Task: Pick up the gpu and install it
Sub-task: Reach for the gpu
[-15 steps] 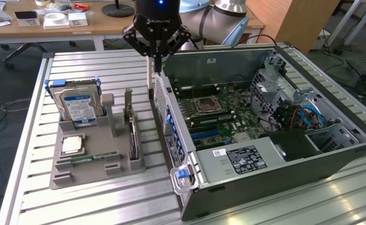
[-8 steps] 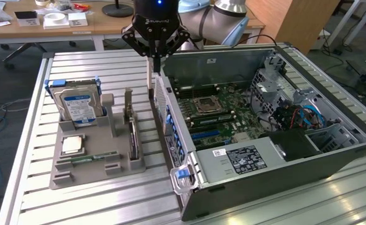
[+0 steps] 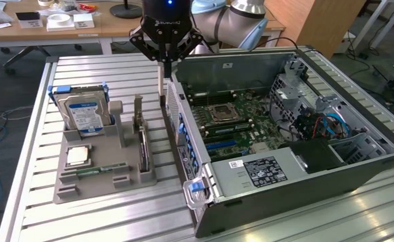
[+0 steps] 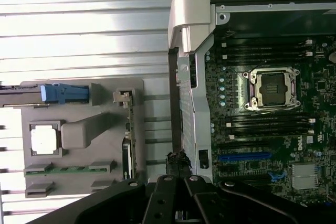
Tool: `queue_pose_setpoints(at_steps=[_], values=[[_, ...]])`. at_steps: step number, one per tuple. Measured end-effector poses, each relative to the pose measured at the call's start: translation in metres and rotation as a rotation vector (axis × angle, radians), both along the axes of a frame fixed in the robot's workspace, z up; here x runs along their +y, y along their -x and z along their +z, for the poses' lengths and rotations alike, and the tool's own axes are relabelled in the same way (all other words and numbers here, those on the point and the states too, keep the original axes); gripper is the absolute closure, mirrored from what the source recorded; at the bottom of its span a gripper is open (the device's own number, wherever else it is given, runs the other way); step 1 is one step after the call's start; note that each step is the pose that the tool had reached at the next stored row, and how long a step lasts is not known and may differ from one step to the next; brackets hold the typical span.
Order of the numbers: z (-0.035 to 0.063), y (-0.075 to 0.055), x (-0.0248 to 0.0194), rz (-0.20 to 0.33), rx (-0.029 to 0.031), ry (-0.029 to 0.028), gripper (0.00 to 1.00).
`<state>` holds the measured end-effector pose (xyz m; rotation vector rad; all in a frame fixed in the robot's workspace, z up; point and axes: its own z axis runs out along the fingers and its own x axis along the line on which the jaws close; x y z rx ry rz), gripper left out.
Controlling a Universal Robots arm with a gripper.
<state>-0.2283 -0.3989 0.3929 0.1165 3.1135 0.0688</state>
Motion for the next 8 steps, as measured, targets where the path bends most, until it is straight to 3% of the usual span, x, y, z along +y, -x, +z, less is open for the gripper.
queue_pose_setpoints(at_steps=[8], values=[[0.0000,0.0010,0.0000,0.000,0.0000,0.0000,0.89]])
